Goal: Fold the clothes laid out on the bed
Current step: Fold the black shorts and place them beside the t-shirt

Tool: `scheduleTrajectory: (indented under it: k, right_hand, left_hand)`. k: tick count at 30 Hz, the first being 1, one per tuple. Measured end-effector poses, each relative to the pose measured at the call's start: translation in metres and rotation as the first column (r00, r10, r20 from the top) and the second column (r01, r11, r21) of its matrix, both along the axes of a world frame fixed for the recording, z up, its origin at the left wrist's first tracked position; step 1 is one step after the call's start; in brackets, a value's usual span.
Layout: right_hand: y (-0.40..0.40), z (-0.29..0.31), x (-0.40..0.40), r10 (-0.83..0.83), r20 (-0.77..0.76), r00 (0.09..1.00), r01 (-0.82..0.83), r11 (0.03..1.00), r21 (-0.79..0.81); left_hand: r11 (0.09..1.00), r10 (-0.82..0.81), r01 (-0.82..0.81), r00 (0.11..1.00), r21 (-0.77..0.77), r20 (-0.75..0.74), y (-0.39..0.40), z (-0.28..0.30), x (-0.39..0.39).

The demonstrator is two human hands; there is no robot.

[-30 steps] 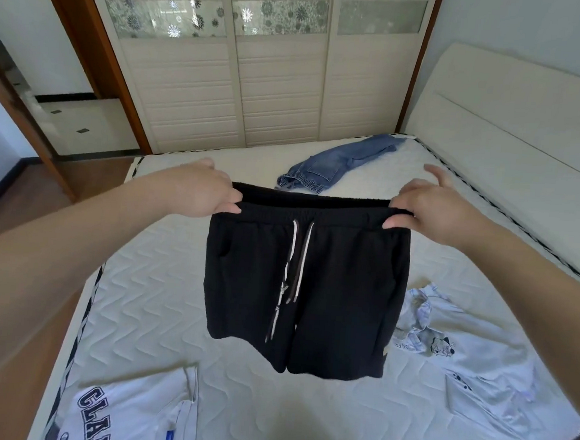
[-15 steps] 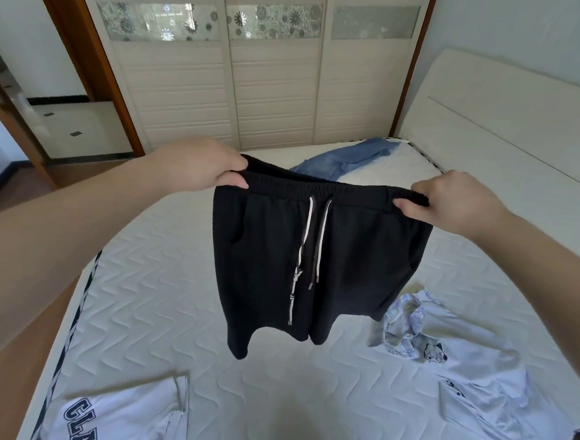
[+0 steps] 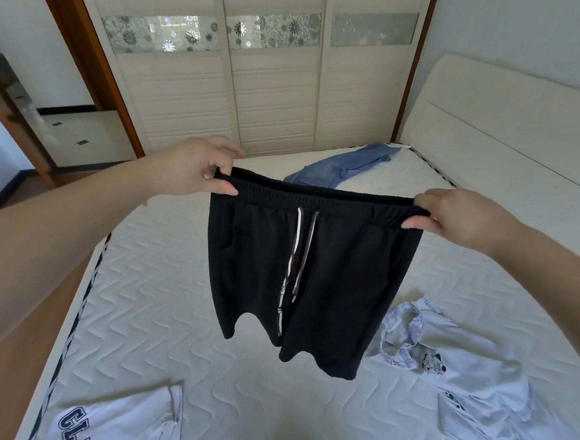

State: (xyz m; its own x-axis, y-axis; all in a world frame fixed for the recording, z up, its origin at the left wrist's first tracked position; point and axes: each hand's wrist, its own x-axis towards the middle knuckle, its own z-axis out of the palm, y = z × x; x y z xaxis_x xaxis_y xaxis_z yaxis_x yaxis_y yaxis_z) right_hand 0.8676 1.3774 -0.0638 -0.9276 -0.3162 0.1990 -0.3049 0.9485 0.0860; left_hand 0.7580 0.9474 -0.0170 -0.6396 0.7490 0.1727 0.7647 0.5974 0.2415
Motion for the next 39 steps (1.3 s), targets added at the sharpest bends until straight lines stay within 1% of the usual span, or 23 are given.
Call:
scheduleTrajectory:
  k: [3, 6, 10, 13, 16, 19, 21, 24, 26, 28, 30, 32, 34, 36, 39]
  right_hand:
    - [0.002, 0.006, -0.002, -0.021, -0.01, 1.0, 0.018, 0.976, -0.216]
    - [0.006, 0.01, -0.004, -0.041, 0.07, 0.997, 0.065, 0.917, -0.393]
    - [0.014, 0.009, -0.005, -0.027, 0.128, 0.991, 0.096, 0.82, -0.565]
    - [0.017, 0.009, -0.006, -0.024, 0.131, 0.991, 0.108, 0.723, -0.682]
    - [0.02, 0.012, -0.01, -0.044, 0.105, 0.994, 0.106, 0.687, -0.719]
    - [0.017, 0.015, -0.009, -0.01, 0.064, 0.998, 0.057, 0.606, -0.793]
    - [0.017, 0.015, -0.009, -0.04, 0.058, 0.998, 0.07, 0.593, -0.802]
    - [0.019, 0.014, -0.009, -0.063, 0.101, 0.993, 0.119, 0.571, -0.813]
    - [0.018, 0.012, -0.009, -0.064, 0.143, 0.988, 0.154, 0.56, -0.814]
    - [0.016, 0.01, -0.008, -0.087, 0.153, 0.984, 0.175, 0.556, -0.812]
    - [0.012, 0.006, -0.009, -0.115, 0.165, 0.98, 0.201, 0.556, -0.807]
    - [0.008, 0.001, -0.01, -0.138, 0.173, 0.975, 0.221, 0.563, -0.797]
    - [0.004, -0.002, -0.01, -0.161, 0.177, 0.971, 0.237, 0.559, -0.795]
    - [-0.001, -0.004, -0.008, -0.159, 0.195, 0.968, 0.25, 0.516, -0.82]
    - [-0.007, -0.007, -0.006, -0.135, 0.248, 0.959, 0.282, 0.441, -0.852]
  left_hand:
    - [0.997, 0.063, -0.06, 0.997, -0.053, 0.05, 0.003, 0.005, 0.002]
    - [0.986, 0.164, -0.159, 0.981, -0.058, 0.099, 0.006, 0.009, 0.003]
    - [0.965, 0.228, -0.25, 0.949, 0.077, 0.217, 0.008, 0.01, 0.008]
    - [0.934, 0.251, -0.3, 0.937, 0.194, 0.244, 0.011, 0.007, 0.011]
    - [0.907, 0.27, -0.341, 0.921, 0.247, 0.28, 0.014, 0.004, 0.014]
    - [0.876, 0.273, -0.38, 0.898, 0.297, 0.345, 0.02, 0.002, 0.016]
    - [0.859, 0.282, -0.395, 0.896, 0.325, 0.344, 0.023, 0.001, 0.017]
    - [0.868, 0.301, -0.389, 0.906, 0.307, 0.298, 0.028, -0.001, 0.019]
    - [0.872, 0.277, -0.382, 0.9, 0.307, 0.336, 0.03, -0.002, 0.021]
    - [0.884, 0.27, -0.384, 0.885, 0.266, 0.379, 0.031, -0.003, 0.023]
    - [0.89, 0.311, -0.405, 0.874, 0.208, 0.373, 0.031, -0.005, 0.025]
    - [0.873, 0.352, -0.445, 0.857, 0.198, 0.376, 0.031, -0.006, 0.026]
    - [0.868, 0.339, -0.455, 0.837, 0.201, 0.43, 0.029, -0.008, 0.027]
    - [0.854, 0.322, -0.478, 0.795, 0.204, 0.514, 0.027, -0.012, 0.028]
    - [0.786, 0.272, -0.555, 0.707, 0.274, 0.653, 0.027, -0.019, 0.031]
